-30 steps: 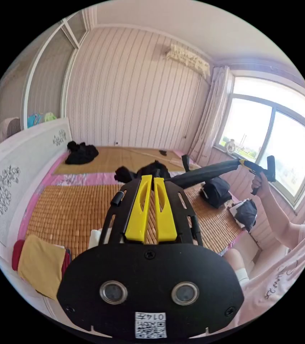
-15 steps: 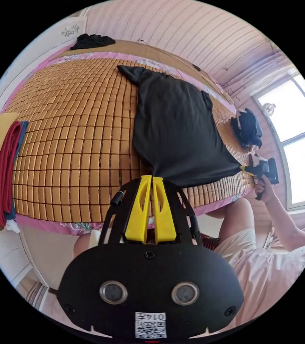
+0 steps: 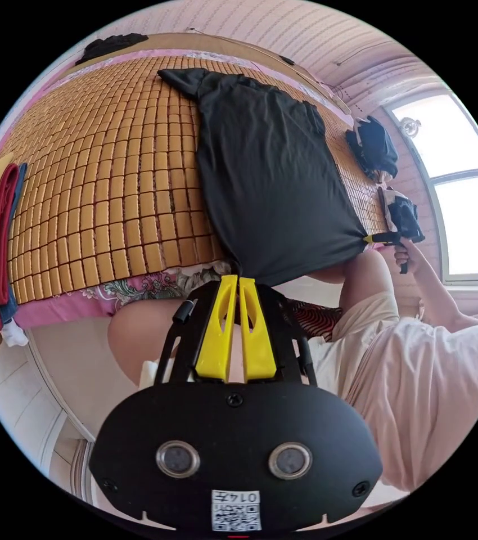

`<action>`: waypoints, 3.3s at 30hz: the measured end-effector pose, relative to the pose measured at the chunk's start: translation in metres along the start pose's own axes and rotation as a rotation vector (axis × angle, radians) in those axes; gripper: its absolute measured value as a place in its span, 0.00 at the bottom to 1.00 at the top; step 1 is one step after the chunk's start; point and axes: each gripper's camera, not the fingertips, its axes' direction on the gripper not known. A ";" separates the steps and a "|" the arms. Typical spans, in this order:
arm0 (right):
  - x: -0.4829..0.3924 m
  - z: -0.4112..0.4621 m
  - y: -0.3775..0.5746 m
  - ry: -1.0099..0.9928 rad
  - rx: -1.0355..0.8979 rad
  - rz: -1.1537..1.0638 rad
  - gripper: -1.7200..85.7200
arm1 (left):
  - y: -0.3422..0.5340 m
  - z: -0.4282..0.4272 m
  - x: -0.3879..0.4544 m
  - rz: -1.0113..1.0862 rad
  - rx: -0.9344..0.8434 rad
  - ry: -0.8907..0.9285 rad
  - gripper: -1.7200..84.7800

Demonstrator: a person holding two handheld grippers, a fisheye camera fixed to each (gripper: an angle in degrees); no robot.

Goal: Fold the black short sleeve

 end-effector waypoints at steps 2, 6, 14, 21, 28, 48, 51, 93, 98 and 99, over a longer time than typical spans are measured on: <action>-0.001 -0.001 0.000 0.067 -0.014 0.011 0.04 | 0.002 0.007 -0.001 -0.029 -0.024 -0.018 0.01; -0.003 -0.008 0.003 0.128 0.019 -0.002 0.09 | 0.009 0.009 -0.009 -0.114 -0.013 -0.105 0.02; -0.011 -0.045 -0.019 0.150 0.203 -0.027 0.09 | -0.016 -0.003 -0.002 -0.112 0.096 -0.106 0.01; -0.041 -0.090 -0.105 0.294 0.427 -0.080 0.09 | -0.133 0.036 0.067 0.133 0.140 -0.098 0.01; -0.049 -0.119 -0.217 0.300 0.567 -0.095 0.10 | -0.270 0.105 0.148 0.375 0.156 -0.067 0.02; 0.043 -0.136 -0.122 0.280 0.795 0.105 0.03 | -0.367 0.188 0.261 0.573 0.119 -0.046 0.06; 0.060 -0.126 -0.090 0.273 0.779 0.104 0.06 | -0.384 0.189 0.300 0.658 0.120 -0.072 0.06; 0.120 -0.123 -0.034 0.193 0.791 -0.254 0.12 | -0.470 0.209 0.544 1.260 0.360 -0.020 0.01; 0.131 -0.132 -0.022 0.117 0.853 -0.286 0.12 | -0.475 0.196 0.545 1.287 0.393 0.032 0.01; 0.132 -0.134 -0.019 0.116 0.877 -0.293 0.15 | -0.475 0.193 0.546 1.311 0.386 0.059 0.01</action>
